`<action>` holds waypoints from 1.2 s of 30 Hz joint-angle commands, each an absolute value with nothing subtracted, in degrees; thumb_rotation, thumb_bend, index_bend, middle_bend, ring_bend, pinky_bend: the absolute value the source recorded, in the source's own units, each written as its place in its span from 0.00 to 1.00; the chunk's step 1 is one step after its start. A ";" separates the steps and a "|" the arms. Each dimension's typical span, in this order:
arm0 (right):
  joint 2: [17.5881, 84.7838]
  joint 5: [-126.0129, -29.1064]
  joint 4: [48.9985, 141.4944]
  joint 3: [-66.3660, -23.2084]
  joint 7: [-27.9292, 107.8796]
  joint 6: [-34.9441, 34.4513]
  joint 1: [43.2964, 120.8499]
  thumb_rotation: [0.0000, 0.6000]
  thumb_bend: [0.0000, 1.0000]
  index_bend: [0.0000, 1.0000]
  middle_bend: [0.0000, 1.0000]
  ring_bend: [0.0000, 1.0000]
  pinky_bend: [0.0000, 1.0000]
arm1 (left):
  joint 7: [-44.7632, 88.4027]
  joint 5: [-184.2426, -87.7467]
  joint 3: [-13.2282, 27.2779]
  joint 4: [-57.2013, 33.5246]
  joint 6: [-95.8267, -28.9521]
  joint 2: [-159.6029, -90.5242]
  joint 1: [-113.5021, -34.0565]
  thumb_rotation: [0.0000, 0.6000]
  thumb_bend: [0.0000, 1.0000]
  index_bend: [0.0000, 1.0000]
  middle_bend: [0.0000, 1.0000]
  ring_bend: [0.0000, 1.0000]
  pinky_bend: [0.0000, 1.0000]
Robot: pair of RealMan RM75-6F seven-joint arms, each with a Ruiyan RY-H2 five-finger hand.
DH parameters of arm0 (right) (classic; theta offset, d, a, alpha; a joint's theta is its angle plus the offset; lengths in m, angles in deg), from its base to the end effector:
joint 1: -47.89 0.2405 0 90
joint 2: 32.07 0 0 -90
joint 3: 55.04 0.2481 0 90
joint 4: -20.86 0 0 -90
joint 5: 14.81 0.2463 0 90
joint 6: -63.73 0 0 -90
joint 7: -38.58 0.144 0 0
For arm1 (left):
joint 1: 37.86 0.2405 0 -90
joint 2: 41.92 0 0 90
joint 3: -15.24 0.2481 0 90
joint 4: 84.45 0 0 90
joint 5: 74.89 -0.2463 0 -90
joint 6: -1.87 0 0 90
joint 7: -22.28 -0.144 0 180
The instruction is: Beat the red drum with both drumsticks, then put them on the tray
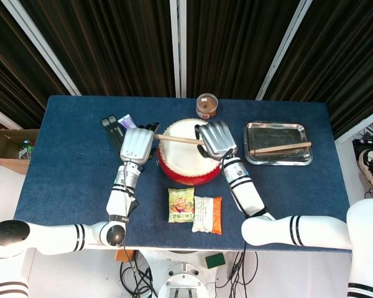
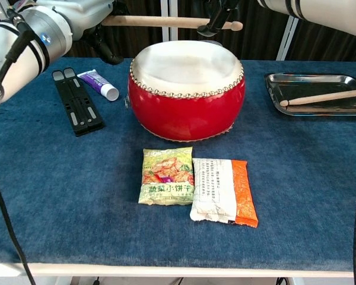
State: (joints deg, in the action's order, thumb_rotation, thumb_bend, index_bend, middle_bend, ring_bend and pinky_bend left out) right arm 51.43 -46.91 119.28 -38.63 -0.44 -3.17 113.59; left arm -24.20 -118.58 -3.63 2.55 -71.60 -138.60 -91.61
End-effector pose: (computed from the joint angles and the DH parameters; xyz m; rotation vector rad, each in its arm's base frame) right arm 0.0010 -0.3788 -0.0053 1.7609 -0.8435 0.9719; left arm -0.0506 0.3757 -0.0358 -1.5860 -0.7523 -0.8949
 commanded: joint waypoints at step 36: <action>35.14 -64.58 111.70 -46.17 7.30 -8.04 89.91 1.00 0.63 0.92 0.72 0.56 0.62 | -11.06 -118.64 -4.04 0.50 -72.34 -129.99 -80.74 1.00 0.24 0.18 0.33 0.40 0.72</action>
State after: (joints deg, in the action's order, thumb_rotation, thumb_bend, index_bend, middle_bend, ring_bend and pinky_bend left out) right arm 33.67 -65.33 113.90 -45.46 9.33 -8.86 90.06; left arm -11.22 -118.46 -4.23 0.37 -72.40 -130.03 -80.91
